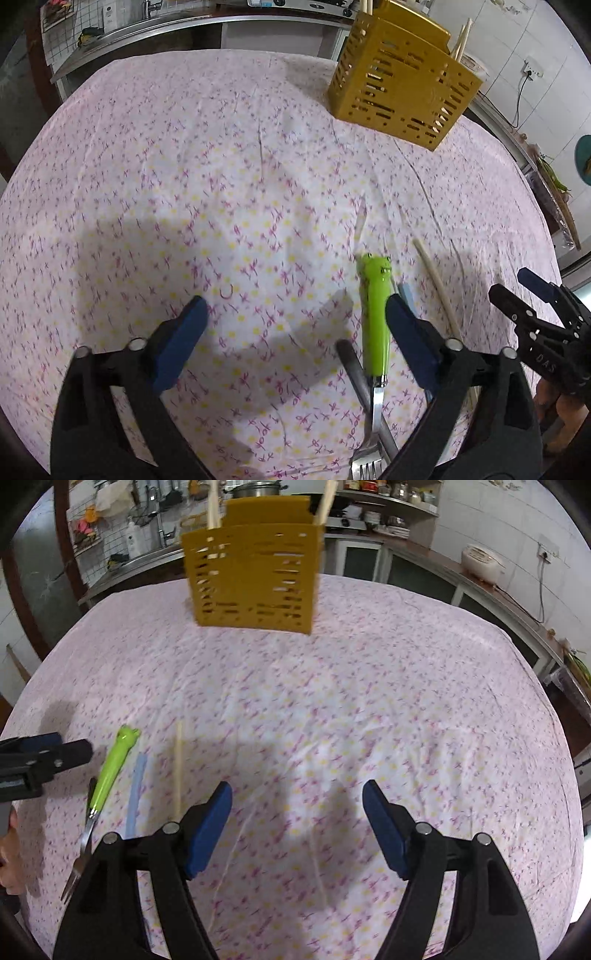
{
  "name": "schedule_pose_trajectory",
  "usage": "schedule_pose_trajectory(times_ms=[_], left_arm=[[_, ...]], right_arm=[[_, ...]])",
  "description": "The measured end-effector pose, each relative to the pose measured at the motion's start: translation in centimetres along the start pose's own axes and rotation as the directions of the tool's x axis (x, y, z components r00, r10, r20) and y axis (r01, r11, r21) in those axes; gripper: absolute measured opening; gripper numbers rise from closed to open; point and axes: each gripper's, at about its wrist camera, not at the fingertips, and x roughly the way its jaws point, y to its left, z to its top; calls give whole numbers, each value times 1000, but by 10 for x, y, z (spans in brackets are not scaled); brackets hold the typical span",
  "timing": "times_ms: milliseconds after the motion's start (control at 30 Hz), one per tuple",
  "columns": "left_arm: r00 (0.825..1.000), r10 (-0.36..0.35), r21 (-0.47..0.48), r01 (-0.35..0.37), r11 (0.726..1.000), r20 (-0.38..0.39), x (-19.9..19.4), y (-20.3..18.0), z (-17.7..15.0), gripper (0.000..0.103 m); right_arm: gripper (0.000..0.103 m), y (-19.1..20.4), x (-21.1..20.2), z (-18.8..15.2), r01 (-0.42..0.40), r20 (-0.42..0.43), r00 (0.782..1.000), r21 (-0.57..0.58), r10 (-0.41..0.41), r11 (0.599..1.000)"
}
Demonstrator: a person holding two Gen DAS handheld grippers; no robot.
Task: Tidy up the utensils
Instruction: 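Close the left gripper on the green frog-handled fork while the right grasps a chopstick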
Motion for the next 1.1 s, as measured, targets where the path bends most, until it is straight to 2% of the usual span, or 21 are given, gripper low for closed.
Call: schedule_pose_trajectory(times_ms=[33, 67, 100, 267, 333, 433, 633, 700, 833, 867, 933, 1033, 1100], left_arm=[[1000, 0, 4, 0, 1000, -8, 1, -2, -1, 81], [1000, 2, 8, -1, 1000, -11, 2, -4, -3, 76], [1000, 1, 12, -1, 1000, -10, 2, -7, -5, 75], [1000, -18, 55, 18, 998, -10, -1, -26, 1, 66], [999, -28, 70, 29, 997, -18, 1, -33, 2, 63], [999, -11, 96, 15, 995, -48, 11, -40, 4, 49], [999, 43, 146, -40, 988, -17, 19, -51, 8, 47], [998, 63, 161, -60, 985, -14, 21, -53, 10, 43], [997, 81, 175, -77, 982, -14, 25, -55, 16, 38], [997, 81, 175, -78, 982, -15, 26, -54, 18, 36], [997, 78, 171, -74, 982, -20, 26, -53, 19, 33], [996, 92, 182, -88, 979, -15, 25, -49, 19, 22], [997, 81, 181, -76, 981, -20, 24, -45, 20, 20]], right_arm=[[71, 3, 0, -1, -8, -1, 1000, -5, 8, 1000], [66, 5, 0, -1, -22, -4, 1000, -6, 22, 1000], [60, 8, 1, -3, -35, -12, 999, -8, 35, 999], [42, 18, 8, -3, -113, -70, 991, 4, 113, 994], [40, 23, 7, -2, -136, -75, 988, 3, 136, 991], [33, 29, 8, -1, -163, -86, 983, 6, 163, 987], [29, 44, 17, -2, -172, -98, 980, -7, 170, 985], [25, 46, 17, 0, -157, -94, 983, -11, 155, 988], [22, 47, 23, 8, -139, -102, 985, -11, 137, 990], [19, 46, 27, 8, -141, -123, 983, -4, 139, 990], [19, 42, 29, 8, -161, -126, 979, 14, 162, 987], [19, 35, 27, 9, -198, -118, 972, 46, 202, 979], [20, 34, 24, 10, -208, -102, 972, 51, 212, 977]])
